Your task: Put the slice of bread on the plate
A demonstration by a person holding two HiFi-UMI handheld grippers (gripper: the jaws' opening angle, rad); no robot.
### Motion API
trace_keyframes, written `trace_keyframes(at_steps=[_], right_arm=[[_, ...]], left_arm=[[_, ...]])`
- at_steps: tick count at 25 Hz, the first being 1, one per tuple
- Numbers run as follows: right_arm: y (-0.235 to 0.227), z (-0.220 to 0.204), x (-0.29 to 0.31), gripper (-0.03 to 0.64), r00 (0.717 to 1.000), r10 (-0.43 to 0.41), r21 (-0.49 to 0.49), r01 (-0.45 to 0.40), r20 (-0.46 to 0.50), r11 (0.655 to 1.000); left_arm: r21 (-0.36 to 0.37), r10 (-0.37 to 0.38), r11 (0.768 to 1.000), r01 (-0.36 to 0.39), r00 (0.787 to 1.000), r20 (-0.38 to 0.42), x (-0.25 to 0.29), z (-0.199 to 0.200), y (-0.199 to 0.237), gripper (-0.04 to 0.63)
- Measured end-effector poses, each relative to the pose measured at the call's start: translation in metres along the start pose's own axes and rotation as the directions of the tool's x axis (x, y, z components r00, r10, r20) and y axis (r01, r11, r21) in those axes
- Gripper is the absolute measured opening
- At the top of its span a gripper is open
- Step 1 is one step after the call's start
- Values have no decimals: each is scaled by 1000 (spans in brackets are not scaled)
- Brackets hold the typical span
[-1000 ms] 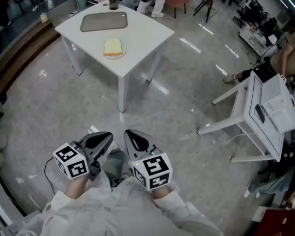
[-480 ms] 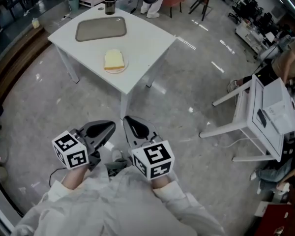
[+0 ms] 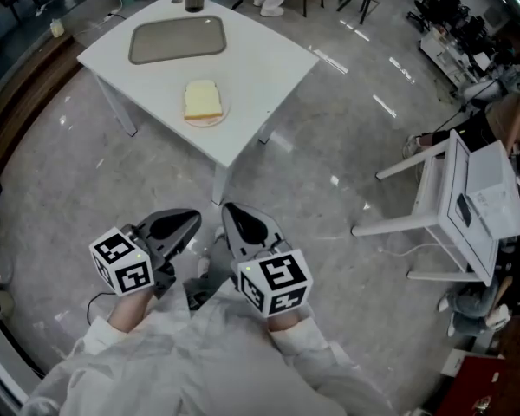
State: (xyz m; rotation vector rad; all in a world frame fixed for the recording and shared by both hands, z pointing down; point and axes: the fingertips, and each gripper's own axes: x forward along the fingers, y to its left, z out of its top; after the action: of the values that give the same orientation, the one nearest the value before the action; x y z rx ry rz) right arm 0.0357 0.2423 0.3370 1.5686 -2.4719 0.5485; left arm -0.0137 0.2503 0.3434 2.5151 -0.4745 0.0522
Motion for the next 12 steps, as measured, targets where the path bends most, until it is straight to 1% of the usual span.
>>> trace_keyframes(at_steps=[5, 12], right_arm=[[-15, 9, 24, 15, 1000, 10, 5, -10, -2, 1000], [-43, 33, 66, 15, 999, 34, 6, -34, 6, 999]], left_arm=[[1, 23, 1000, -23, 1000, 2, 9, 14, 26, 9], [1, 50, 999, -50, 999, 16, 34, 44, 65, 9]])
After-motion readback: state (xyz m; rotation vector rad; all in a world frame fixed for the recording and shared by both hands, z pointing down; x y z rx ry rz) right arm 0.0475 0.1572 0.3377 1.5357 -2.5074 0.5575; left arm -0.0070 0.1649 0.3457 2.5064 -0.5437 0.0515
